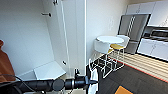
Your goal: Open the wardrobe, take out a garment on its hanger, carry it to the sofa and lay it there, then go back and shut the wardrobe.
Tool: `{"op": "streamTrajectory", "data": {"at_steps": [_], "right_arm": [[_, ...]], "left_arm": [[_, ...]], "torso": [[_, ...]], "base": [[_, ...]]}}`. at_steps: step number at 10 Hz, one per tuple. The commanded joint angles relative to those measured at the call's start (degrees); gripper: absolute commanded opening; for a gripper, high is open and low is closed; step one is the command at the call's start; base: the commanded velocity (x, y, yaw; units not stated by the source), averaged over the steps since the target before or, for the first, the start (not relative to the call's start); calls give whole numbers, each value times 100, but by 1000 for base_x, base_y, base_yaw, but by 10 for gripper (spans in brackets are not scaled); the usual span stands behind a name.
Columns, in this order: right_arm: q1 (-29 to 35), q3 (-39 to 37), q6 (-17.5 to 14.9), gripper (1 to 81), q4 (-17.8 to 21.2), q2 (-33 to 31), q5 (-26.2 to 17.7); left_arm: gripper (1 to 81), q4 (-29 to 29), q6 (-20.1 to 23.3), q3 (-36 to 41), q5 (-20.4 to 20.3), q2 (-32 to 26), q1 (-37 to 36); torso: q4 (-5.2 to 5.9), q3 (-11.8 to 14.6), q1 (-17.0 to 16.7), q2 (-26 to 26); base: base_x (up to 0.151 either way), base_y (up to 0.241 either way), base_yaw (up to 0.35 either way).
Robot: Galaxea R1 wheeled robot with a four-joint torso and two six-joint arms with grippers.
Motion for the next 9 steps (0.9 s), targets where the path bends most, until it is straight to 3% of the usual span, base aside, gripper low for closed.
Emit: {"op": "streamTrajectory", "data": {"at_steps": [1,9], "right_arm": [[114,256,15,811,48,-246,-342],[88,221,6,811,40,-176,-351]], "left_arm": [[10,157,27,243,35,-18,-863],[10,183,36,243,114,-1,-863]], "torso": [[0,0,0,0],[0,0,-1,0]], "base": [[0,0,-337],[0,0,-338]]}}
